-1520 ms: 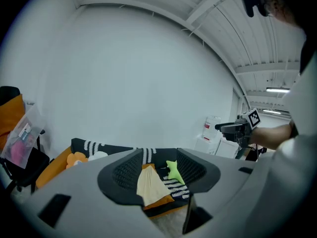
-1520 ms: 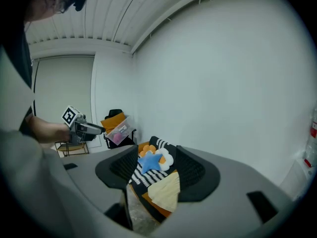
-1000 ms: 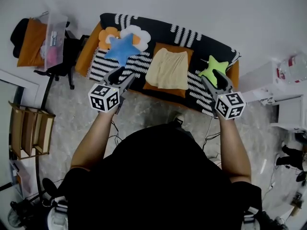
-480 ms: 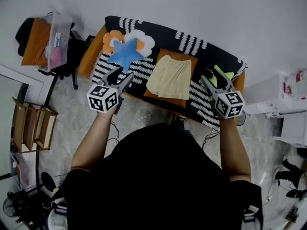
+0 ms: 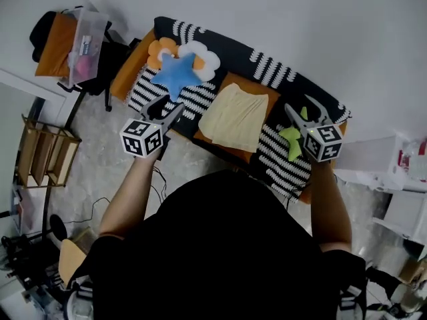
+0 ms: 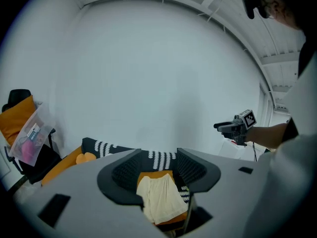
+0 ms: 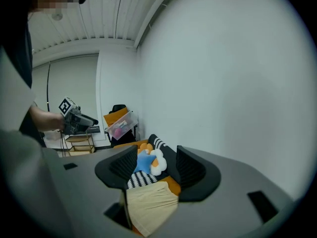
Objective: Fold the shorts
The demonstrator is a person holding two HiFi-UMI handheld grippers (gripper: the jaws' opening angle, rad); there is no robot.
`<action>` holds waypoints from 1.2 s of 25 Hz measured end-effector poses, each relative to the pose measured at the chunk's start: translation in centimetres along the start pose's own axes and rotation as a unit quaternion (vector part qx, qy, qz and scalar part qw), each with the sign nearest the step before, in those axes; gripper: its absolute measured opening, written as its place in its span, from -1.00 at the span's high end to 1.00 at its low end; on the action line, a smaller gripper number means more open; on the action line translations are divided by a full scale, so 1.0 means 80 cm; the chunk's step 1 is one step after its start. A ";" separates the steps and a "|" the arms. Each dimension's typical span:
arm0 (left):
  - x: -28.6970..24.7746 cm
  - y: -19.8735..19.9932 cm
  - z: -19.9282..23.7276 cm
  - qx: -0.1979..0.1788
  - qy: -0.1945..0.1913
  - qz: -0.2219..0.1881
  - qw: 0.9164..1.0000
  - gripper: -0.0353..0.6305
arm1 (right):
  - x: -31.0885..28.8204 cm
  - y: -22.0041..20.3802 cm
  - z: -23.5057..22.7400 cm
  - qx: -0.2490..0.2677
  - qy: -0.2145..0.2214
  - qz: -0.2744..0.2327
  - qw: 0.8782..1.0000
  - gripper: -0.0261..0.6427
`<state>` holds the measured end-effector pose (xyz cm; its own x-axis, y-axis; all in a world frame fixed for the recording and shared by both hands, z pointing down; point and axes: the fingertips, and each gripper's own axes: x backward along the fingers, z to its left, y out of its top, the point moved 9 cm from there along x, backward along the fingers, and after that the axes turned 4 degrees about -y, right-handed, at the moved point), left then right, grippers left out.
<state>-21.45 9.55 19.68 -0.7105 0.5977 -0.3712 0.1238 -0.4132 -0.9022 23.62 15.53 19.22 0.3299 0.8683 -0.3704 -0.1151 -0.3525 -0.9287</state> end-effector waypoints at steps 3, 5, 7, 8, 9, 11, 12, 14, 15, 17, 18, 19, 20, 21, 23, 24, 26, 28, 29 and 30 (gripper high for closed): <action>-0.006 -0.003 -0.007 0.011 0.029 0.001 1.000 0.17 | -0.022 0.001 -0.027 0.017 0.032 0.004 0.999 0.16; -0.012 -0.004 -0.009 0.018 0.050 -0.001 0.999 0.17 | -0.040 0.002 -0.048 0.032 0.048 0.011 0.998 0.16; -0.019 -0.005 -0.011 0.026 0.069 -0.002 0.997 0.17 | -0.058 0.005 -0.067 0.046 0.063 0.016 0.997 0.16; -0.021 -0.006 -0.012 0.029 0.078 -0.002 0.997 0.17 | -0.067 0.008 -0.075 0.052 0.073 0.018 0.996 0.16; -0.023 -0.006 -0.012 0.032 0.086 -0.002 0.996 0.17 | -0.076 0.010 -0.081 0.058 0.082 0.019 0.995 0.16; -0.025 -0.007 -0.011 0.037 0.102 -0.002 0.994 0.17 | -0.094 0.015 -0.091 0.070 0.102 0.021 0.992 0.16; -0.026 -0.008 -0.011 0.039 0.108 -0.001 0.993 0.17 | -0.104 0.016 -0.094 0.076 0.111 0.023 0.991 0.16; -0.028 -0.012 -0.009 0.044 0.120 0.000 0.992 0.17 | -0.122 0.017 -0.098 0.092 0.131 0.030 0.987 0.15; -0.029 -0.014 -0.008 0.048 0.125 0.001 0.991 0.17 | -0.132 0.016 -0.098 0.101 0.141 0.034 0.984 0.15; -0.031 -0.022 -0.002 0.055 0.133 0.006 0.990 0.17 | -0.155 0.015 -0.096 0.122 0.159 0.045 0.979 0.15; -0.032 -0.026 0.002 0.057 0.137 0.010 0.989 0.17 | -0.167 0.012 -0.094 0.133 0.168 0.052 0.975 0.15; -0.032 -0.031 0.006 0.059 0.140 0.015 0.988 0.17 | -0.179 0.010 -0.092 0.146 0.176 0.059 0.972 0.15; -0.033 -0.036 0.010 0.061 0.143 0.020 0.988 0.17 | -0.191 0.007 -0.089 0.159 0.184 0.067 0.968 0.15; -0.033 -0.042 0.015 0.063 0.145 0.025 0.987 0.17 | -0.204 0.004 -0.086 0.172 0.192 0.076 0.963 0.15; -0.033 -0.056 0.029 0.072 0.147 0.032 0.986 0.17 | -0.230 -0.004 -0.076 0.205 0.204 0.094 0.953 0.15; -0.033 -0.064 0.037 0.077 0.148 0.035 0.985 0.17 | -0.243 -0.009 -0.071 0.224 0.210 0.103 0.946 0.16; -0.033 -0.081 0.053 0.086 0.149 0.040 0.984 0.17 | -0.269 -0.023 -0.060 0.258 0.220 0.121 0.933 0.16; -0.036 -0.100 0.070 0.094 0.148 0.044 0.983 0.17 | -0.296 -0.036 -0.048 0.283 0.229 0.138 0.921 0.16; -0.038 -0.110 0.079 0.099 0.148 0.046 0.983 0.17 | -0.308 -0.043 -0.042 0.293 0.232 0.147 0.916 0.15; -0.041 -0.119 0.088 0.104 0.147 0.049 0.982 0.17 | -0.320 -0.050 -0.036 0.301 0.236 0.157 0.910 0.16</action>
<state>-25.21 6.72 31.05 -0.4678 0.7079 -0.5293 0.0162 -0.5919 -0.8059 18.30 -6.33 32.44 0.5425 0.4607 -0.7025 -0.7188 -0.1781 -0.6720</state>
